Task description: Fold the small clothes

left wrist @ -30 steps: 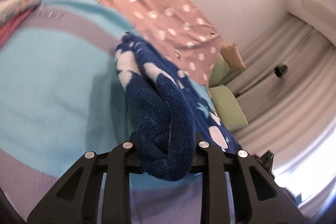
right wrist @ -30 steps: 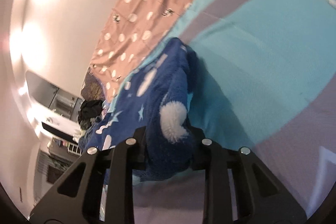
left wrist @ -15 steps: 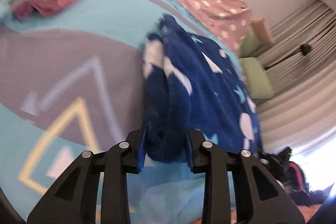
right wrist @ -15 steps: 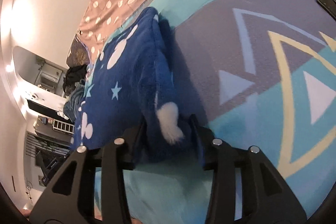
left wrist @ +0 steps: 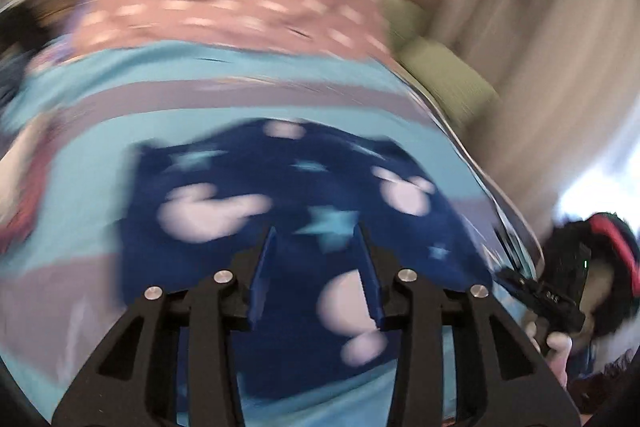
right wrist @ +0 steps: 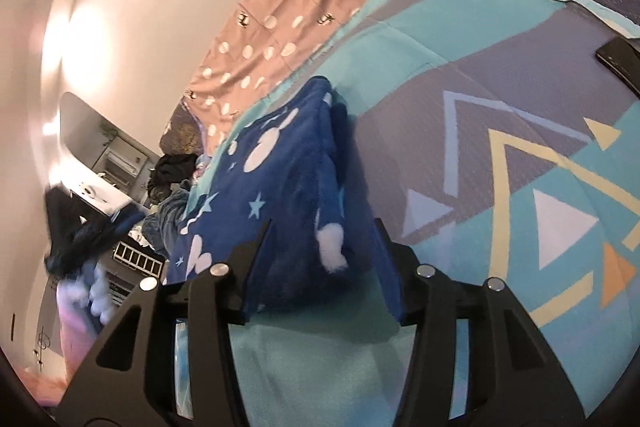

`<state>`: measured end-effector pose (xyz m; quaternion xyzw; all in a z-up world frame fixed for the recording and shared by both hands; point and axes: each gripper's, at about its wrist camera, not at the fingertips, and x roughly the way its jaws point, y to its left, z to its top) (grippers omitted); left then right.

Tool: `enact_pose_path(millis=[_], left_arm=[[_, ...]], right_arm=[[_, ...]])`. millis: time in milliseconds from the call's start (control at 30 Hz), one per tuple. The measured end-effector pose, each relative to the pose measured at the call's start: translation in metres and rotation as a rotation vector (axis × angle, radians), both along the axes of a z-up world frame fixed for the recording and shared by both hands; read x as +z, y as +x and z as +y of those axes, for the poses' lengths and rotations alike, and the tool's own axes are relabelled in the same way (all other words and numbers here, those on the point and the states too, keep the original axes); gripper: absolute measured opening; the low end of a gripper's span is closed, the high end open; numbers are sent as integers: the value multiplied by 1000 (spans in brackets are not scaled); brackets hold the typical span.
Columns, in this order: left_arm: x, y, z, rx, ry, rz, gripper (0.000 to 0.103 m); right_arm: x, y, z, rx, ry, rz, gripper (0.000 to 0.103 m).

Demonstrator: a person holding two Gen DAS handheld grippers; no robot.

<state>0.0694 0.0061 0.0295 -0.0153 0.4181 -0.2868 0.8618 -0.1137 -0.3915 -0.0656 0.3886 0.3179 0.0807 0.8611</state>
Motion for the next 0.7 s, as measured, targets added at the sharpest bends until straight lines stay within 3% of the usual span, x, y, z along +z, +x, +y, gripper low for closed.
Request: enact_pose_path(millis=[167, 267, 333, 467, 533, 567, 700], left_arm=[[-19, 33, -134, -246, 80, 61, 42], [-46, 61, -200, -303, 162, 105, 42], [-60, 76, -224, -303, 201, 124, 42], [-86, 118, -252, -254, 221, 186, 42], [-91, 132, -266, -238, 236, 208, 42], [-93, 136, -273, -239, 255, 219, 42], [-103, 148, -301, -214, 414, 193, 43]], right_arm=[[-10, 10, 8, 74, -23, 22, 50], [-17, 18, 16, 133, -48, 49, 37], [-21, 20, 14, 135, -29, 52, 32], [-18, 22, 4, 120, -7, 32, 33], [-14, 22, -1, 118, -14, 29, 49], [-12, 23, -2, 118, -19, 26, 49], [-8, 27, -1, 138, -32, 12, 49]])
